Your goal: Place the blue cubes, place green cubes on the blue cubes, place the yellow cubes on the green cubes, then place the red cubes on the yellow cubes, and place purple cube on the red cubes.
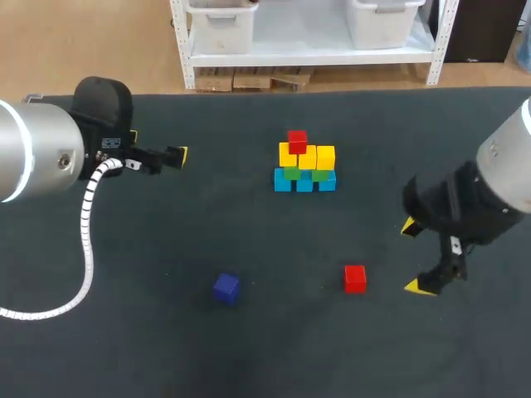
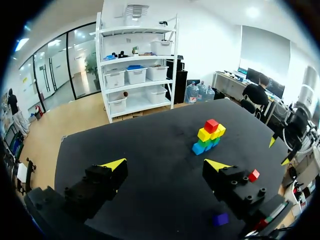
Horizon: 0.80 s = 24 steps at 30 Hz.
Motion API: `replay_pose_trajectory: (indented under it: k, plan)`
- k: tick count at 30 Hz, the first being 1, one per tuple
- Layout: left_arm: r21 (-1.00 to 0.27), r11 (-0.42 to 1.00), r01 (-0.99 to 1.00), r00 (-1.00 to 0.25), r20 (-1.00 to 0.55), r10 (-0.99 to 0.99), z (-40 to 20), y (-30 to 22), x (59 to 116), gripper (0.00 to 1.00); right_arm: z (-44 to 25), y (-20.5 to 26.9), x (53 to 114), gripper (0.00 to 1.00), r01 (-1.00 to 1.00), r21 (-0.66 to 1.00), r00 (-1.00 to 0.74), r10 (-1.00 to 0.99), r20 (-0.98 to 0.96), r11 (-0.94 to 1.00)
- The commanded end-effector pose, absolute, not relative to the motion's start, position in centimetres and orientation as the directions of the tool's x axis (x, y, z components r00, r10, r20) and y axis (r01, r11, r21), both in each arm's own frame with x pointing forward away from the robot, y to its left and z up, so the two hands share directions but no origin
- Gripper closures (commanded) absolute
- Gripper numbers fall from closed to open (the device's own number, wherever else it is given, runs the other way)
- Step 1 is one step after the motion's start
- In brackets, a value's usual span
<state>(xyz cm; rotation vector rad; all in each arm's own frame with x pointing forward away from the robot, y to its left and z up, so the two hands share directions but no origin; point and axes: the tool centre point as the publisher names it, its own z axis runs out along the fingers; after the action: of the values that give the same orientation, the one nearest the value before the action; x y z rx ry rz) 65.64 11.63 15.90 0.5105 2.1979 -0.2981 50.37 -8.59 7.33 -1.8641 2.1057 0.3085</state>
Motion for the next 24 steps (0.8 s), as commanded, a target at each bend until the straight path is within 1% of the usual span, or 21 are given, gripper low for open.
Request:
replay_pose_trajectory:
  k: [1,6,10,18,21,24]
  plan:
    - [-0.042,0.885,0.463,-0.566,-0.783,0.259,15.9,11.8,65.8,0.0,6.2,-7.0,50.8,0.0,-0.995,0.003,-0.092,-0.926,-0.366,0.098]
    - [-0.042,0.885,0.463,-0.566,-0.783,0.259,15.9,11.8,65.8,0.0,4.9,-5.0,49.7,0.0,-0.999,-0.028,-0.013,-0.934,-0.357,0.025]
    - [-0.042,0.885,0.463,-0.566,-0.783,0.259,15.9,11.8,65.8,0.0,3.8,-4.0,48.8,0.0,-0.999,-0.015,0.035,-0.937,-0.346,-0.032]
    - [-0.042,0.885,0.463,-0.566,-0.783,0.259,15.9,11.8,65.8,0.0,1.3,-2.6,48.5,0.0,-0.997,-0.04,0.081,-0.951,-0.298,-0.073]
    - [-0.042,0.885,0.463,-0.566,-0.783,0.259,15.9,11.8,65.8,0.0,0.6,-2.1,48.7,0.0,-0.993,-0.081,0.101,-0.957,-0.272,-0.082]
    - [-0.042,0.885,0.463,-0.566,-0.783,0.259,15.9,11.8,65.8,0.0,0.1,-1.7,49.0,0.0,-0.994,-0.073,0.101,-0.958,-0.267,-0.084]
